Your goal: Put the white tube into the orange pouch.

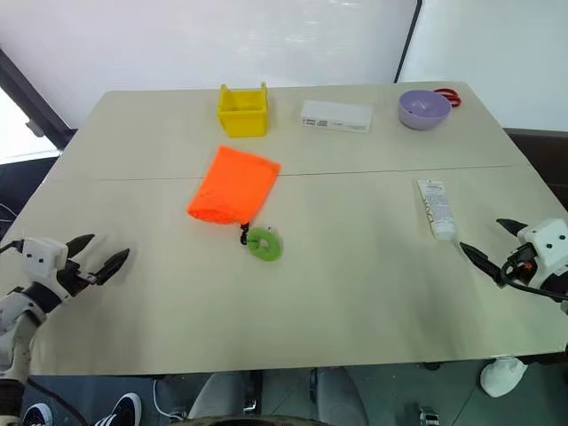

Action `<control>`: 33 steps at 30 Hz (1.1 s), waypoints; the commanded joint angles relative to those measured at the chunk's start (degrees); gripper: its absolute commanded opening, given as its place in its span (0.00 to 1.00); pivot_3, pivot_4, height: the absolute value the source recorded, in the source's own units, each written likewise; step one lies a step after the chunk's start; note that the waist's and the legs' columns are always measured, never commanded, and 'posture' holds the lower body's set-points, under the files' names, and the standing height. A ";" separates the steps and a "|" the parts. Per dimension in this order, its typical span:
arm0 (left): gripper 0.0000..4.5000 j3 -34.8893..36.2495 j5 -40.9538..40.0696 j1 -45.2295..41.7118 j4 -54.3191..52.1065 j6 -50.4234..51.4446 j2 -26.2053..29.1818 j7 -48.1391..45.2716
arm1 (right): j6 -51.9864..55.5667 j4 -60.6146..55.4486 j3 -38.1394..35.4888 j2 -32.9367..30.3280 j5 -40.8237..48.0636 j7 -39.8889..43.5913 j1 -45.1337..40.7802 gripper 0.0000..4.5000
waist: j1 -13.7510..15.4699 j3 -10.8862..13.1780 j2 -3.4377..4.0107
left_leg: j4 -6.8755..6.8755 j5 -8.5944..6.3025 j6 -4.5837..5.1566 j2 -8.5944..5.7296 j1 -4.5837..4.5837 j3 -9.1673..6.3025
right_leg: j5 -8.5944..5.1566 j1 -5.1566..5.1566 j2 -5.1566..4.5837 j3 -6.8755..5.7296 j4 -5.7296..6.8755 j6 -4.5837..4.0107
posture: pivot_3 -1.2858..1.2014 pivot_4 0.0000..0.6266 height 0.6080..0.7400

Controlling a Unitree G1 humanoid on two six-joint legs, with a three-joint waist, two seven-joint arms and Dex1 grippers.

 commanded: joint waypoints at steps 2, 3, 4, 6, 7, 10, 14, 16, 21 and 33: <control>1.00 0.25 0.39 -1.48 -0.57 -1.75 -0.08 0.55 | 0.01 -0.87 0.02 0.07 0.45 -0.62 -1.79 0.99 | 0.01 0.00 0.00 | 0.01 0.00 0.00 0.00 0.00 0.00 | 0.00 0.00 0.00 0.00 0.00 0.00 | 0.52 0.24 1.00; 1.00 -0.47 1.04 -1.41 -0.30 -1.02 0.55 -0.02 | -0.02 -0.79 -0.07 0.14 0.48 -0.81 -1.88 0.99 | 0.00 0.00 0.00 | 0.01 0.00 0.00 0.00 0.00 0.01 | 0.00 0.01 0.00 0.00 0.00 0.01 | 0.52 0.24 1.00; 1.00 -1.07 1.59 -1.33 -0.42 -0.15 1.14 -0.33 | -0.01 -0.81 -0.13 0.19 0.51 -0.99 -1.90 0.99 | -0.01 0.00 0.00 | 0.00 0.00 0.00 0.00 0.00 0.01 | 0.00 0.00 0.00 0.00 0.00 0.01 | 0.52 0.24 1.00; 1.00 -1.71 2.05 -2.03 -0.87 0.16 1.73 -0.78 | 0.13 -0.93 -0.05 0.39 0.53 -1.44 -2.16 0.99 | -0.02 0.00 0.00 | -0.01 0.00 0.00 0.00 0.00 0.01 | 0.00 0.00 0.01 0.00 0.00 0.01 | 0.52 0.24 1.00; 1.00 -1.96 2.07 -2.69 -1.20 1.75 2.23 -0.55 | 0.12 -1.12 0.06 0.48 0.56 -1.44 -2.06 0.99 | -0.02 0.00 0.00 | -0.01 0.00 0.00 0.00 0.00 0.01 | 0.00 0.00 0.01 0.00 0.00 0.01 | 0.52 0.24 1.00; 1.00 -0.53 -0.30 -3.69 -1.17 0.79 2.60 -2.93 | 0.30 -2.14 0.22 0.61 0.76 -1.39 -1.53 0.99 | -0.01 0.00 0.00 | 0.00 0.00 0.00 0.00 0.00 0.01 | 0.00 0.00 0.01 0.00 0.00 0.01 | 0.52 0.24 1.00; 1.00 -0.15 -0.77 -3.20 -0.54 -2.12 2.26 -4.57 | 0.81 -2.69 -0.16 0.94 1.27 -1.46 -1.15 0.99 | -0.06 0.00 0.00 | 0.00 0.00 0.00 0.00 0.00 0.02 | 0.00 0.01 0.01 0.00 0.00 0.01 | 0.52 0.24 1.00; 1.00 0.16 -1.75 -2.73 -0.91 -2.07 1.93 -5.29 | 0.96 -2.84 -0.25 0.95 1.22 -1.34 -0.71 0.99 | -0.06 0.00 0.00 | -0.01 0.00 0.00 0.00 0.00 0.03 | 0.00 0.00 0.01 0.00 0.00 0.01 | 0.52 0.24 1.00; 1.00 -0.38 -0.73 -2.44 -1.22 -5.09 2.00 -5.43 | 1.02 -2.87 -0.44 0.80 1.30 -1.32 -0.48 0.99 | -0.03 0.00 0.00 | 0.00 0.00 0.00 0.00 0.00 0.03 | 0.00 0.00 0.00 0.00 0.00 0.01 | 0.52 0.24 1.00; 1.00 -1.61 -0.62 -2.73 -3.74 -7.92 1.20 -5.56 | 0.84 -4.24 -0.31 0.84 1.62 -0.52 0.98 0.99 | -0.02 0.00 0.00 | 0.00 0.00 0.00 0.00 0.00 0.03 | 0.00 0.00 0.00 0.00 0.00 0.01 | 0.52 0.24 1.00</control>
